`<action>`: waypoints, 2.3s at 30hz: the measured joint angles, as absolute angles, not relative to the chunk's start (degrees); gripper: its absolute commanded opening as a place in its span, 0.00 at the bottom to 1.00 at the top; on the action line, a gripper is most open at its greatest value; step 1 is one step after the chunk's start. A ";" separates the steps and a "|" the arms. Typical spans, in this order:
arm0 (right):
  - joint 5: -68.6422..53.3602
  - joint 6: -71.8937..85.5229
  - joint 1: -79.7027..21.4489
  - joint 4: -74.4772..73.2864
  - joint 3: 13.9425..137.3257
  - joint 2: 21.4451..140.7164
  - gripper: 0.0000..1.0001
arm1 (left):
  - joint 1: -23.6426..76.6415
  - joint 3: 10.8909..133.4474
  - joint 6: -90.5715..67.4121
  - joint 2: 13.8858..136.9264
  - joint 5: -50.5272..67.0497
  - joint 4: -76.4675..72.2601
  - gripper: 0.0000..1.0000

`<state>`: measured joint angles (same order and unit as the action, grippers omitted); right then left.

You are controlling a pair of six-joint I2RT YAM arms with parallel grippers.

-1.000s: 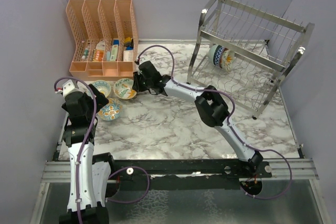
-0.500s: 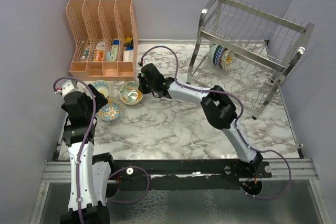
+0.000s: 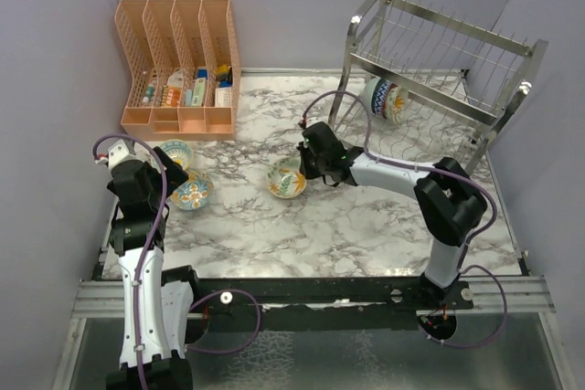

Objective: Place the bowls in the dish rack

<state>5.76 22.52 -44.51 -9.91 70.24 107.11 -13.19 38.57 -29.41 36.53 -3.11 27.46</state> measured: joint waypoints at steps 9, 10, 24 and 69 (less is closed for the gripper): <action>7.88 23.22 -42.61 -10.22 57.41 96.23 0.22 | -13.43 38.52 -29.41 36.53 -2.98 27.46 0.99; 8.23 23.40 -42.52 -10.26 56.66 95.74 0.24 | -13.45 38.52 -29.41 36.53 -2.98 27.46 0.99; 11.49 22.15 -41.91 -14.28 53.52 89.91 0.58 | -13.45 38.52 -29.41 36.67 -2.96 27.46 0.99; 13.61 4.08 -56.45 -9.10 57.45 97.12 0.01 | -13.56 38.44 -29.41 37.04 -2.81 27.46 0.99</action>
